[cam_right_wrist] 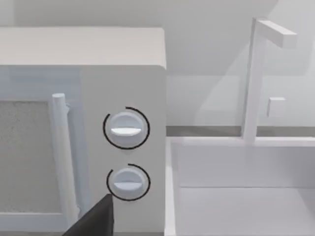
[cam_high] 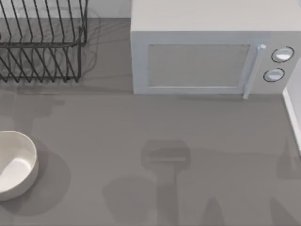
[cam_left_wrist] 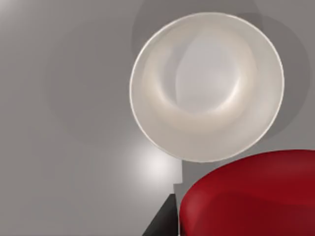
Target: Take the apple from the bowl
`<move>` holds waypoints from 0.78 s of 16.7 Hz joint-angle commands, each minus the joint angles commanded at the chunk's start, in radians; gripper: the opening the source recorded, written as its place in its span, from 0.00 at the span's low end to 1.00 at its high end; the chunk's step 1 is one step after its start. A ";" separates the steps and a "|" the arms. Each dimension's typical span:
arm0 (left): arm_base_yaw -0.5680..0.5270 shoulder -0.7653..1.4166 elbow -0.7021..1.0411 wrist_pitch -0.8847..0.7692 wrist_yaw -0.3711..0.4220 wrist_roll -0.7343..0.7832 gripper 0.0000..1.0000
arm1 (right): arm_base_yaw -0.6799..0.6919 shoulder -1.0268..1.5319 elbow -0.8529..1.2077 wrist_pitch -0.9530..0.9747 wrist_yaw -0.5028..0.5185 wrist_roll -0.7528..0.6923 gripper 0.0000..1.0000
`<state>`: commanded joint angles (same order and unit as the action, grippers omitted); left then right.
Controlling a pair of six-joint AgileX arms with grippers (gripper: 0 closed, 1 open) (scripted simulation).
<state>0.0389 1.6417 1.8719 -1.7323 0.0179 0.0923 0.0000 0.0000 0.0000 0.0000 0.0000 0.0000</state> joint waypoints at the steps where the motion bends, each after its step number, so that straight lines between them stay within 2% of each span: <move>1: 0.000 0.000 0.000 0.000 0.000 0.000 0.00 | 0.000 0.000 0.000 0.000 0.000 0.000 1.00; 4: 0.002 0.004 -0.003 0.003 -0.001 0.000 0.00 | 0.000 0.000 0.000 0.000 0.000 0.000 1.00; 7: -0.064 0.039 -0.006 0.026 -0.002 -0.066 0.00 | 0.000 0.000 0.000 0.000 0.000 0.000 1.00; 10: -0.219 0.098 -0.027 0.086 -0.005 -0.225 0.00 | 0.000 0.000 0.000 0.000 0.000 0.000 1.00; 13: -0.434 0.162 -0.061 0.168 -0.010 -0.455 0.00 | 0.000 0.000 0.000 0.000 0.000 0.000 1.00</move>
<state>-0.3947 1.8042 1.8106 -1.5642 0.0083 -0.3623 0.0000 0.0000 0.0000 0.0000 0.0000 0.0000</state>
